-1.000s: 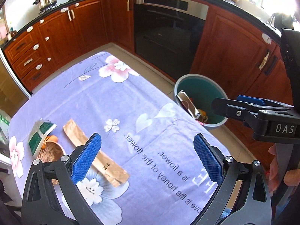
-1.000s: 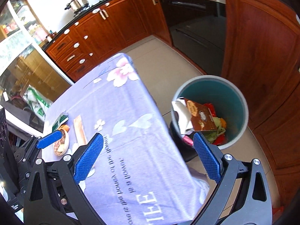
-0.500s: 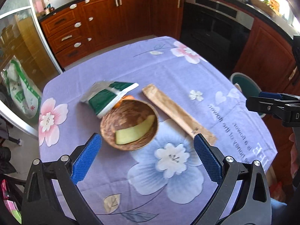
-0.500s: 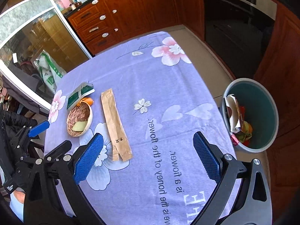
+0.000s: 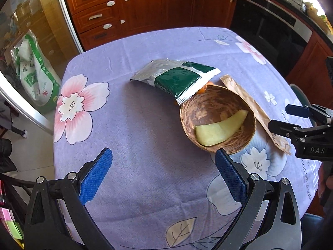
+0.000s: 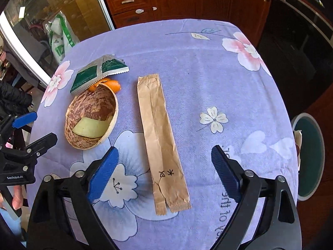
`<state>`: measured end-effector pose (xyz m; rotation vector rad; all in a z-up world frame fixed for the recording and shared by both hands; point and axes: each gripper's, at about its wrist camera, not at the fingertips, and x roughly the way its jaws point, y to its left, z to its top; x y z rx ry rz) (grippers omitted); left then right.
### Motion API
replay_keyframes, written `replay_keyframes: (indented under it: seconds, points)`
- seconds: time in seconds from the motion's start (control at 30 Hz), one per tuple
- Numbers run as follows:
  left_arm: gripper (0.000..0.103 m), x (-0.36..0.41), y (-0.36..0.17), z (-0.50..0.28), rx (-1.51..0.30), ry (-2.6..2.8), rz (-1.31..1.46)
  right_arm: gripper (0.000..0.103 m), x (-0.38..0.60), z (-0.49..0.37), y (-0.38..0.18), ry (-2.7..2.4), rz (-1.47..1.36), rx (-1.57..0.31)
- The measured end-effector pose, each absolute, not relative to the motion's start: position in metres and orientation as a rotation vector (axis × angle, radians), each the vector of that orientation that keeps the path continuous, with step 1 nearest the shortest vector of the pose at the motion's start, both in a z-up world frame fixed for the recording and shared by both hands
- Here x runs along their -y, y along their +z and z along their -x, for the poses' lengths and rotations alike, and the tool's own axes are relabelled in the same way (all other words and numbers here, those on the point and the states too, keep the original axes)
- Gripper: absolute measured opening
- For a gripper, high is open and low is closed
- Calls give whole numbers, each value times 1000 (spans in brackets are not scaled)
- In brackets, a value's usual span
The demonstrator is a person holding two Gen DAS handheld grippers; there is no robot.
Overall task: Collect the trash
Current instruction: 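Grasp the green snack bag with the left tool while the right tool grasps the paper strip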
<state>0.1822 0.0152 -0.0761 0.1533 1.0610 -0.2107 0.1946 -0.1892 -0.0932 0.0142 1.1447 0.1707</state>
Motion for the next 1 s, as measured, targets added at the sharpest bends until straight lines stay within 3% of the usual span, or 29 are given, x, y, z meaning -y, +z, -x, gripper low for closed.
replay_keyframes:
  seconds: [0.2, 0.5, 0.57, 0.6, 0.7, 0.73, 0.77, 0.93, 1.0]
  points:
    - [99, -27, -81, -204, -1070, -203, -123, 76, 187, -206, -105, 172, -5, -1172]
    - [99, -18, -75, -239, -1064, -254, -85, 58, 176, -213, -116, 191, 50, -1178]
    - [99, -13, -75, -243, -1062, -260, -89, 49, 173, -213, -115, 187, 77, -1162]
    - [99, -11, -75, -244, -1060, -262, -91, 36, 173, -212, -115, 183, 90, -1155]
    - [99, -5, -77, -249, -1065, -269, -92, 25, 173, -211, -112, 197, 110, -1141]
    - [99, -3, -78, -250, -1066, -270, -93, 8, 172, -210, -109, 201, 126, -1133]
    - [99, -1, -78, -251, -1066, -272, -95, 5, 174, -210, -107, 213, 122, -1136]
    - [95, 5, -78, -256, -1054, -282, -100, 5, 188, -217, -101, 224, 47, -1159]
    - [85, 5, -79, -259, -1057, -286, -94, 5, 191, -220, -99, 220, 25, -1157]
